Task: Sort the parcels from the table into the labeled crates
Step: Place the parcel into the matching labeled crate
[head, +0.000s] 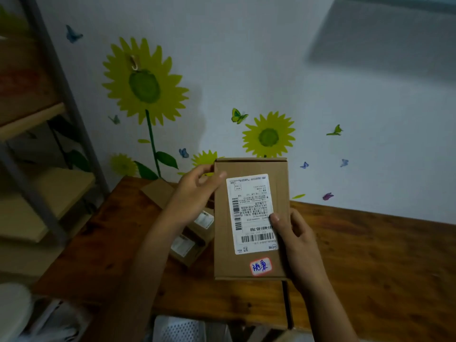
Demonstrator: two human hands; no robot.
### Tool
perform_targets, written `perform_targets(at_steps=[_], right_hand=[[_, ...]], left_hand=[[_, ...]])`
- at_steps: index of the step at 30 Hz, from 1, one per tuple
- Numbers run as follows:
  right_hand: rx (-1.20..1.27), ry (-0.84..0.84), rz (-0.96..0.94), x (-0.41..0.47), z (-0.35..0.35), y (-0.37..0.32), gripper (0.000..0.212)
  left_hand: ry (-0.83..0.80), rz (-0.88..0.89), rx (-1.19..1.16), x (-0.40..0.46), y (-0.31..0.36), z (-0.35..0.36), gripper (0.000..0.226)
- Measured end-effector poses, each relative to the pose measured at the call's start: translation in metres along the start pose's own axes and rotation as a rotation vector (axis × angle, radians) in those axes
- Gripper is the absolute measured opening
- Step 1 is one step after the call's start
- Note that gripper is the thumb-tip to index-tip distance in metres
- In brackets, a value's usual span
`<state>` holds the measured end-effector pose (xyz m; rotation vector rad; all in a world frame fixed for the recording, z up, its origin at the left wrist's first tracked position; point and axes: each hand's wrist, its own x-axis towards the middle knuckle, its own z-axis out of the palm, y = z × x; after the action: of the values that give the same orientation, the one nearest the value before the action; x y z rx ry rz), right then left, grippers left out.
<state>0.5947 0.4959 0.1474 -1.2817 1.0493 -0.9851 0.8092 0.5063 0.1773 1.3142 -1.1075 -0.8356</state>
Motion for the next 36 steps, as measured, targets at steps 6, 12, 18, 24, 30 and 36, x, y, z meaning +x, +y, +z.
perform_targets(at_steps=[6, 12, 18, 24, 30, 36], right_hand=[[0.026, -0.021, -0.055, -0.011, 0.006, -0.005, 0.035], [0.094, -0.028, -0.052, -0.012, 0.010, -0.006, 0.022], [0.119, -0.022, -0.030, -0.011, 0.015, -0.005, 0.032], [0.126, 0.000, -0.021, -0.011, 0.019, -0.004, 0.028], [0.336, 0.235, -0.006, -0.001, 0.023, 0.002, 0.012], [0.067, -0.025, 0.134, 0.005, 0.002, -0.001, 0.039]], left_hand=[[-0.013, 0.079, -0.212, -0.024, 0.002, 0.004, 0.027], [-0.039, 0.027, -0.247, -0.046, -0.022, 0.005, 0.045], [-0.083, -0.012, -0.215, -0.056, -0.035, 0.002, 0.055], [-0.072, -0.026, -0.231, -0.058, -0.039, 0.000, 0.055], [-0.264, -0.168, -0.135, -0.068, -0.049, 0.002, 0.052], [0.088, -0.208, -0.482, -0.032, -0.035, -0.001, 0.022]])
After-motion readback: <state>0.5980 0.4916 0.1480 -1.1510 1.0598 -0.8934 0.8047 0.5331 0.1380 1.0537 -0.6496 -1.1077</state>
